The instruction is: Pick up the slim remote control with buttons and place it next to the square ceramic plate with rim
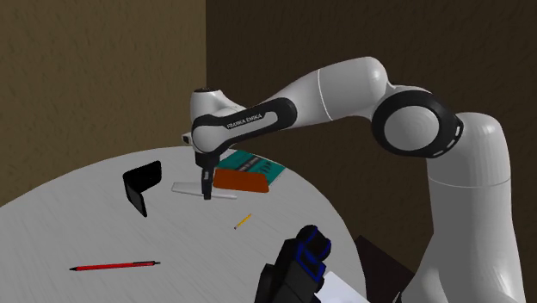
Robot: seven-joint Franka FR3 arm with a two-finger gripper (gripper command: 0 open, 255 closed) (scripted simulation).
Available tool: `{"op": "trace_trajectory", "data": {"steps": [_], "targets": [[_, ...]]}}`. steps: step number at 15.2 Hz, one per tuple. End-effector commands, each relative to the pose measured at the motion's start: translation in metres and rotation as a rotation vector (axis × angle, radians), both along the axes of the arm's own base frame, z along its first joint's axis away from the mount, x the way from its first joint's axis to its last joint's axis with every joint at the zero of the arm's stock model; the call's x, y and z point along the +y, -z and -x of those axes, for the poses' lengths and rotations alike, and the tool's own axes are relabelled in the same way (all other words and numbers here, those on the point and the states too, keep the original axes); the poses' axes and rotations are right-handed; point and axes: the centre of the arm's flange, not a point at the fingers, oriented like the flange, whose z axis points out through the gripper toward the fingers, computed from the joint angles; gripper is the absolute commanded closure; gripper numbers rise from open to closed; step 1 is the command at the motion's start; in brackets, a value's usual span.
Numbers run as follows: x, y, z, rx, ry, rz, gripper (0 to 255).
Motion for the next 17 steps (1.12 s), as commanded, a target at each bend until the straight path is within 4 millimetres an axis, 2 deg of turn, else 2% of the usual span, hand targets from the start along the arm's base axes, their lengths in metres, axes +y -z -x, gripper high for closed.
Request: {"op": "trace_trajectory", "data": {"steps": [1, 17], "targets": [[0.000, -0.010, 0.000, 0.000, 0.000, 0.000, 255], [0.000, -0.095, 0.000, 0.000, 0.000, 0.000, 255]]}}
